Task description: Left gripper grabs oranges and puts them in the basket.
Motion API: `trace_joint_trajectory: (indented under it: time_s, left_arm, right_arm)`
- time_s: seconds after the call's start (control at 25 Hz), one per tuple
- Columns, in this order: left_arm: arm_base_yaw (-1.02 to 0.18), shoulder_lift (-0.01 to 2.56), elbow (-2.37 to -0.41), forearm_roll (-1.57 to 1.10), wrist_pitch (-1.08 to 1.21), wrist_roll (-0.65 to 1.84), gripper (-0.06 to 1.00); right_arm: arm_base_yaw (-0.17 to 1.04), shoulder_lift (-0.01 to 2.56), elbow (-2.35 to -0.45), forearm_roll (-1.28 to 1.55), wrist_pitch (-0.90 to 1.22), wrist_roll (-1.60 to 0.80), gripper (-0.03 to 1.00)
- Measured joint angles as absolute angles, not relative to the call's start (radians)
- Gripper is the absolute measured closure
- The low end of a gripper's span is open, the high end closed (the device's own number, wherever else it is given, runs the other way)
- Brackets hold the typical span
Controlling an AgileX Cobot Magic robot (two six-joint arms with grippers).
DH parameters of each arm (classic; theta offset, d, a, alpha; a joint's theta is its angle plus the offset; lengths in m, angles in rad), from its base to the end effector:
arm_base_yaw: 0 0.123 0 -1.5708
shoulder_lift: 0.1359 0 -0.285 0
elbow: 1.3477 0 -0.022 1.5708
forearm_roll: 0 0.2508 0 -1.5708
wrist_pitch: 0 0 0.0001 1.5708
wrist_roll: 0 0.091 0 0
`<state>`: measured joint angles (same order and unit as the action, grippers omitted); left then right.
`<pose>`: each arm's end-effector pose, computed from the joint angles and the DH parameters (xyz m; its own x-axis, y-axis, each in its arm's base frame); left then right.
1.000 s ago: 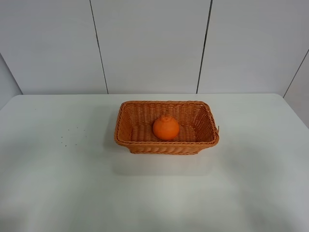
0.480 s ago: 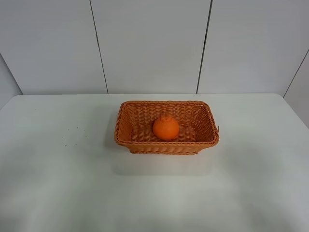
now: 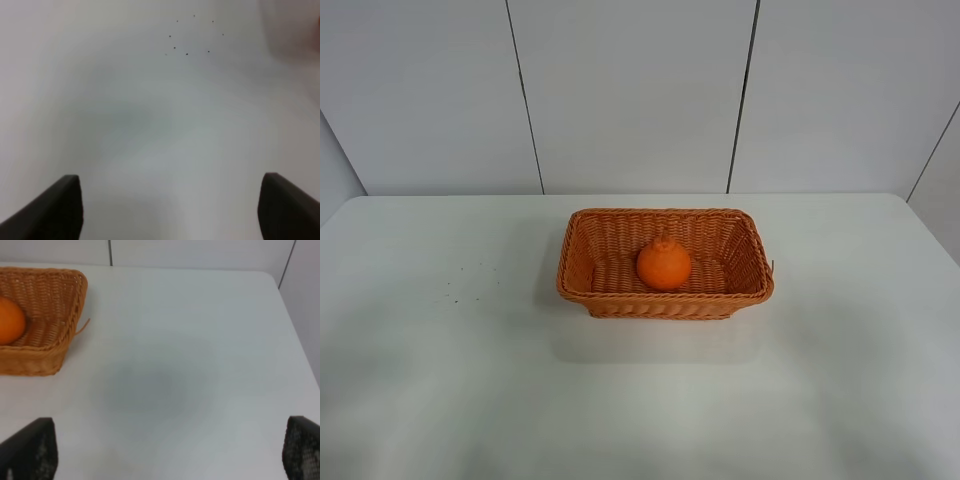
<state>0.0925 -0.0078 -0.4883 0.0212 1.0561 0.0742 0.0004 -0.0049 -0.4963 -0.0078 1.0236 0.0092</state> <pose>-0.0046 0.0013 0.2744 -0.4609 0.0421 -0.8864 -0.0700 0.9940 0.0836 -0.0037 -0.0006 0.2793 -0.4215 0.0050 -0.9068 0.0078 1.0000 0.0018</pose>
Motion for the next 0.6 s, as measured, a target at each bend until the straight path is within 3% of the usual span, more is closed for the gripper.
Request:
trace_joint_trajectory:
  time_s: [0.6]
  left_arm:
    - [0.093,-0.008,-0.487,0.048,1.054,0.031,0.12]
  right_arm:
    - [0.0,-0.005,-0.496,-0.008,1.024,0.009,0.27]
